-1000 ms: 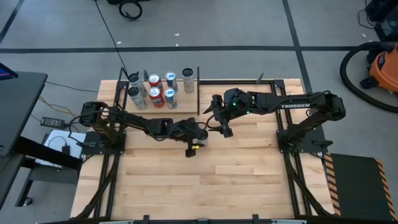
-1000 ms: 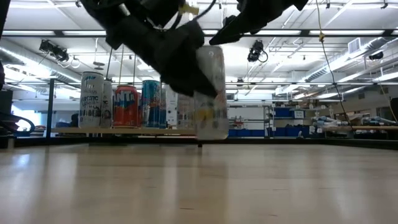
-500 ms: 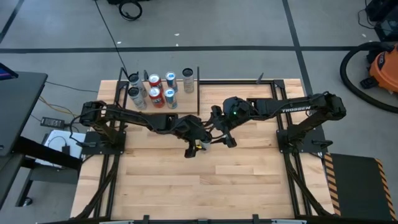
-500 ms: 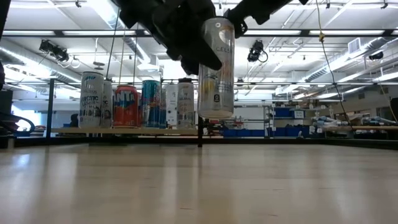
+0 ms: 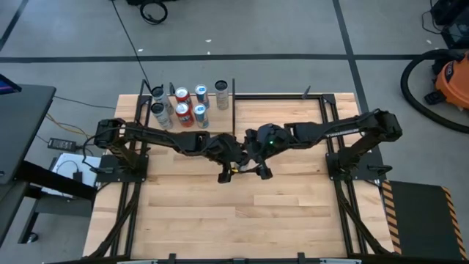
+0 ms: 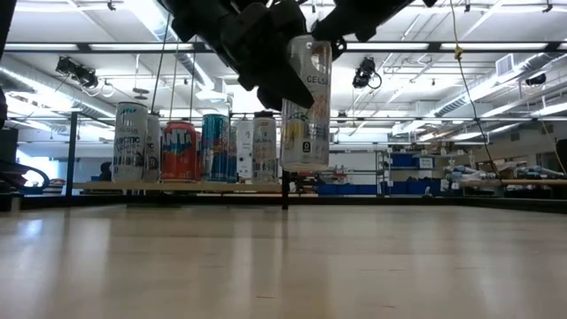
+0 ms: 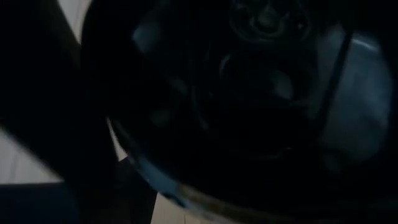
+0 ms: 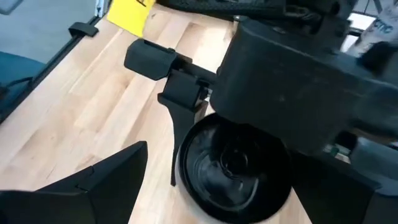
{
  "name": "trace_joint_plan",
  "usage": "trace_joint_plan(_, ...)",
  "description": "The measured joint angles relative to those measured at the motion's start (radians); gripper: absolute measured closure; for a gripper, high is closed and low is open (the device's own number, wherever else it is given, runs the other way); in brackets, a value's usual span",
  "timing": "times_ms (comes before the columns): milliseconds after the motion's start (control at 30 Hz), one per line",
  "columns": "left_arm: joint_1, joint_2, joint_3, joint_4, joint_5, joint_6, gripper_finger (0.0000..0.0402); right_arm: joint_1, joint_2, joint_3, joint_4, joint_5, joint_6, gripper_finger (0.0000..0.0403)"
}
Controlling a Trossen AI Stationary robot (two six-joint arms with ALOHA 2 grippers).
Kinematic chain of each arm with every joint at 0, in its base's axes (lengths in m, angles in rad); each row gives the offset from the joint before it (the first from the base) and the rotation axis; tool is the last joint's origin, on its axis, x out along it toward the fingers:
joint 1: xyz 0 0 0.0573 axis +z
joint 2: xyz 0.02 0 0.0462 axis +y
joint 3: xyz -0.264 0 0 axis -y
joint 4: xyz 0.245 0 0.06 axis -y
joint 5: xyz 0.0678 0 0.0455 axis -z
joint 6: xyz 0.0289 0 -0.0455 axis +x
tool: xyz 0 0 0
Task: Place canned beverage on shelf
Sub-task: Put the white yellow soda can aligned with the other white yellow soda can on the shelf
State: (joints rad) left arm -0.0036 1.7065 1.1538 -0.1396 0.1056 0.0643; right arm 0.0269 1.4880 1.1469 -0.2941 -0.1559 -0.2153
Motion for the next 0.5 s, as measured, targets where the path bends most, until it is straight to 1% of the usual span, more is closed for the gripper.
trace_joint_plan(100, 0.000, 0.000, 0.000, -0.005, -0.004, 0.000, 0.0143, 0.005, 0.027, 0.000, 0.021, -0.023, 0.007, 0.0025)
trace_joint_plan(300, -0.001, 0.000, 0.000, -0.008, 0.003, 0.007, 0.0143, 0.029, 0.027, 0.000, 0.015, -0.018, 0.006, 0.0035)
trace_joint_plan(400, -0.001, 0.000, 0.000, -0.006, 0.004, 0.007, 0.0143, 0.039, 0.027, 0.000, 0.013, 0.003, 0.006, 0.0056)
trace_joint_plan(500, -0.001, 0.000, 0.000, -0.004, 0.007, 0.004, 0.0143, 0.047, 0.029, 0.000, 0.013, 0.030, 0.003, 0.0094)
